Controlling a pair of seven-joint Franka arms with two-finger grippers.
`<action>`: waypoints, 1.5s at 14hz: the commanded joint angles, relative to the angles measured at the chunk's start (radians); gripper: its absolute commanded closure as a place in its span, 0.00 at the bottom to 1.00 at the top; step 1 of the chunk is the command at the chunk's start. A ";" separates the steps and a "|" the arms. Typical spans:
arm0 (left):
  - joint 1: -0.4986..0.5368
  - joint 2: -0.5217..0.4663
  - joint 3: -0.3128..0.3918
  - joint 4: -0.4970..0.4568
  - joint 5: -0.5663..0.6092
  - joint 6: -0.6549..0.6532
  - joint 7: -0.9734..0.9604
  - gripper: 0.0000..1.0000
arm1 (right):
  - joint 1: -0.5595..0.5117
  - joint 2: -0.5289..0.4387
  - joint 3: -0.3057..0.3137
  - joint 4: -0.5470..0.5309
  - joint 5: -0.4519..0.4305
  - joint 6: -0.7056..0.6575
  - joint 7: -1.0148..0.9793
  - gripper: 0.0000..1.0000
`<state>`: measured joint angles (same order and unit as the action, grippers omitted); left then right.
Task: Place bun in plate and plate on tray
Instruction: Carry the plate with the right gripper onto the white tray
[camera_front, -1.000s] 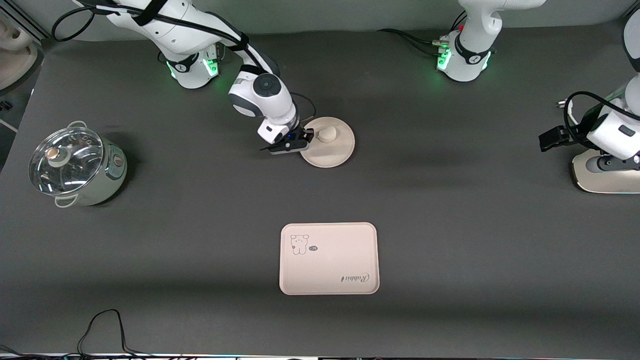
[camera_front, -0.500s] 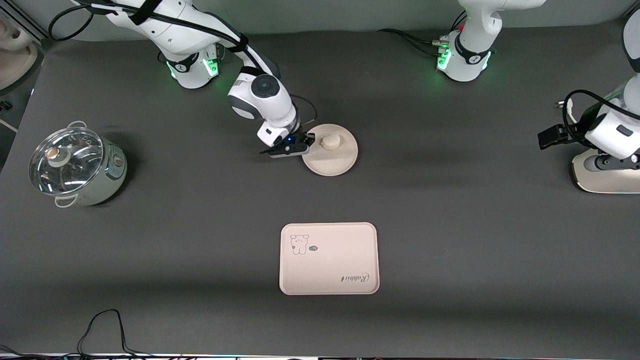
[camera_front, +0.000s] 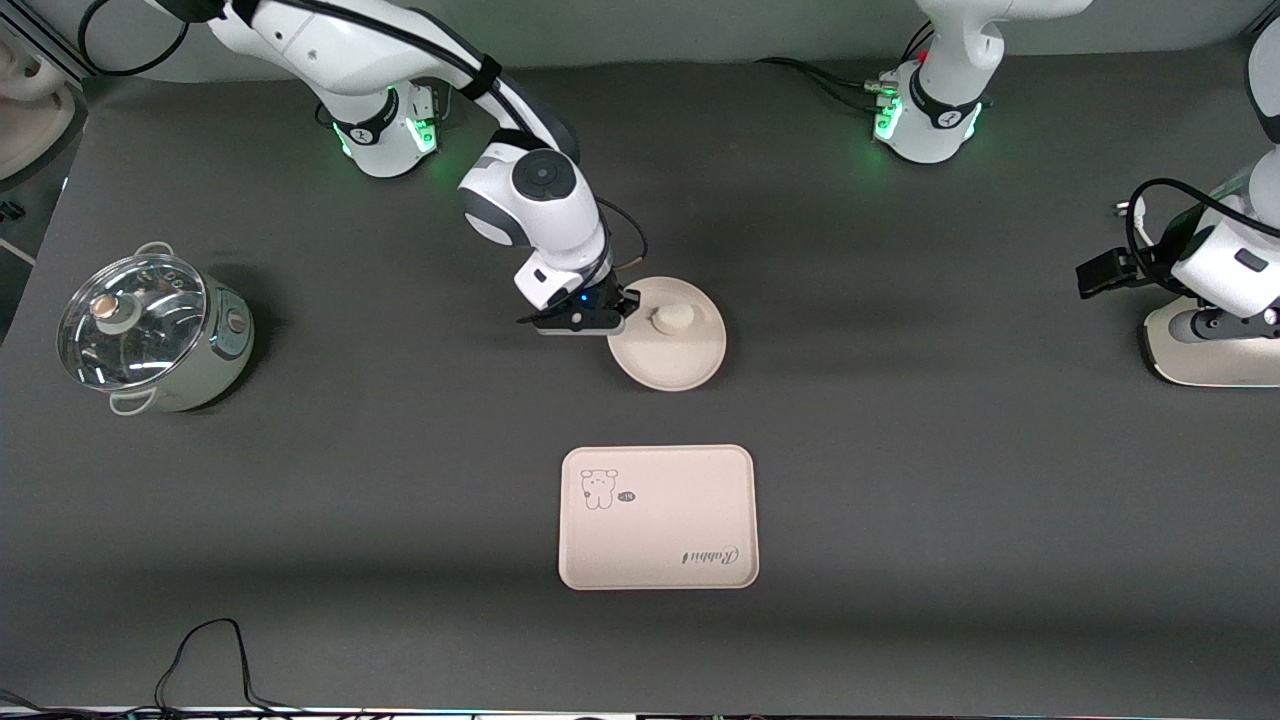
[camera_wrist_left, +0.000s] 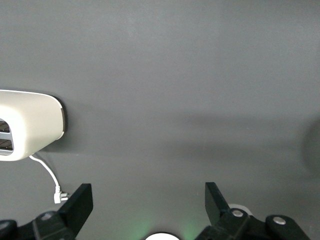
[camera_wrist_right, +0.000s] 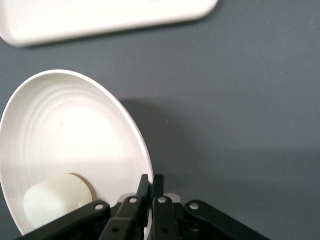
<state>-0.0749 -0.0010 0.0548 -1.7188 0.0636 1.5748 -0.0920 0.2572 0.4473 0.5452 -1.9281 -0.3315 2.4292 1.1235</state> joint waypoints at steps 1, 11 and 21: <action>-0.002 -0.007 0.002 0.012 -0.002 -0.022 0.015 0.00 | -0.036 0.001 0.009 0.159 0.133 -0.100 -0.117 1.00; -0.008 -0.008 0.002 0.012 -0.011 -0.024 0.015 0.00 | -0.070 0.307 -0.112 0.737 0.175 -0.282 -0.378 1.00; -0.006 -0.008 0.002 0.012 -0.036 -0.025 0.023 0.00 | -0.059 0.631 -0.123 0.828 0.204 0.034 -0.406 1.00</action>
<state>-0.0761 -0.0010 0.0532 -1.7169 0.0377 1.5703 -0.0883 0.1770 1.0450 0.4259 -1.1509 -0.1572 2.4554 0.7289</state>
